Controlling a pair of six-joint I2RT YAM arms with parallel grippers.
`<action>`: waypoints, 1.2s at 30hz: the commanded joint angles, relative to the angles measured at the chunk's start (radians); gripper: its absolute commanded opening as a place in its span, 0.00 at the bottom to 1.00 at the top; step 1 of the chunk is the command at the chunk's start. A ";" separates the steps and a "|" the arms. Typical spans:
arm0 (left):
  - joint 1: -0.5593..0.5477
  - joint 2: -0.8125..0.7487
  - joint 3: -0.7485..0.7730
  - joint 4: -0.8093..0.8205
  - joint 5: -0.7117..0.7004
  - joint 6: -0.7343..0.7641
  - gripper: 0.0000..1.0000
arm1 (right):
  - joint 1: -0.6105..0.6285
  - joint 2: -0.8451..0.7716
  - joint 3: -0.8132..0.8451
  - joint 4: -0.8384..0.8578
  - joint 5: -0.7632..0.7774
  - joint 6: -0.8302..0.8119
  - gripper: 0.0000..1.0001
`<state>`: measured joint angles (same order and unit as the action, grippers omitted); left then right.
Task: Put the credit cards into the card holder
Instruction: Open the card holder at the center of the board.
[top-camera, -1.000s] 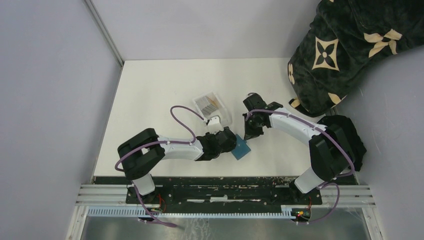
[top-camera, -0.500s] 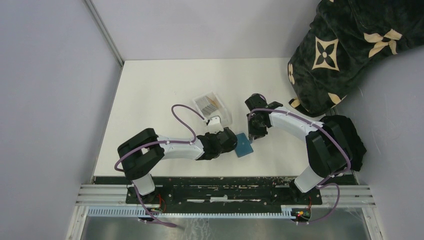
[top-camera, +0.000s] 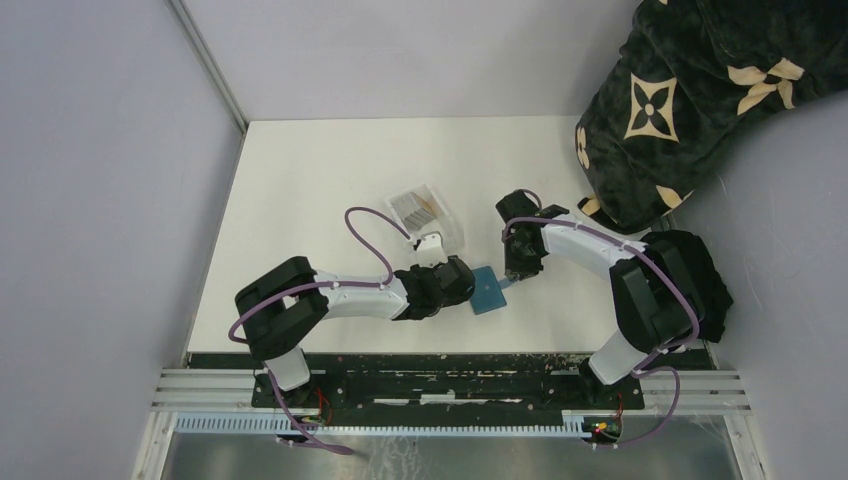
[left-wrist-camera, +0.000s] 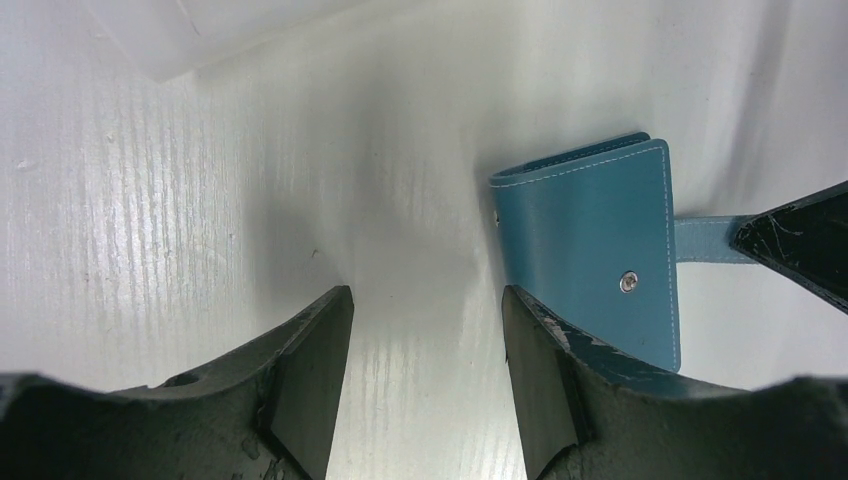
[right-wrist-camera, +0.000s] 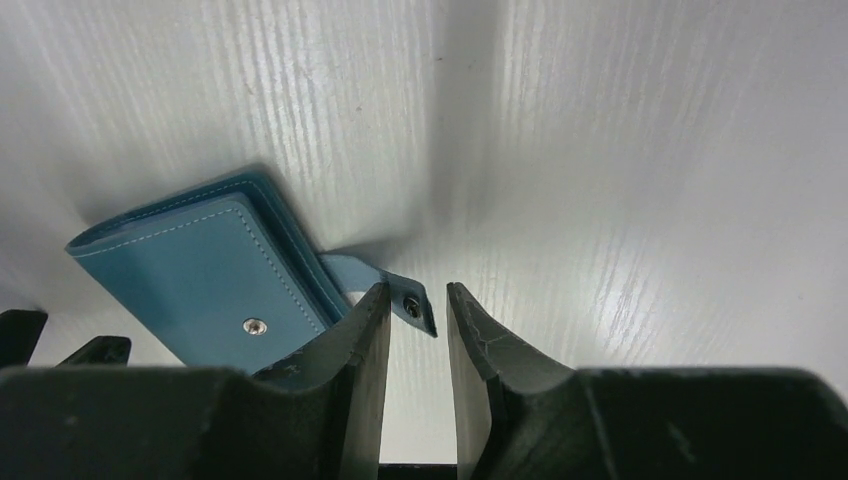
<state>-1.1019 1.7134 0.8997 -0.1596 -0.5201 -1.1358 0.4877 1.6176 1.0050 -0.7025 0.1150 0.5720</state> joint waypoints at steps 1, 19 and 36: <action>-0.006 0.001 -0.001 -0.080 0.007 0.040 0.65 | -0.013 0.021 -0.009 0.026 0.040 0.015 0.33; -0.006 0.005 -0.002 -0.107 0.008 0.042 0.65 | -0.015 0.077 -0.081 0.070 0.115 0.007 0.33; -0.006 -0.109 0.028 -0.201 -0.119 0.035 0.67 | -0.015 0.033 0.085 0.012 0.090 -0.077 0.43</action>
<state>-1.1019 1.6672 0.9058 -0.3145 -0.5591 -1.1202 0.4767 1.6638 1.0054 -0.6868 0.1818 0.5175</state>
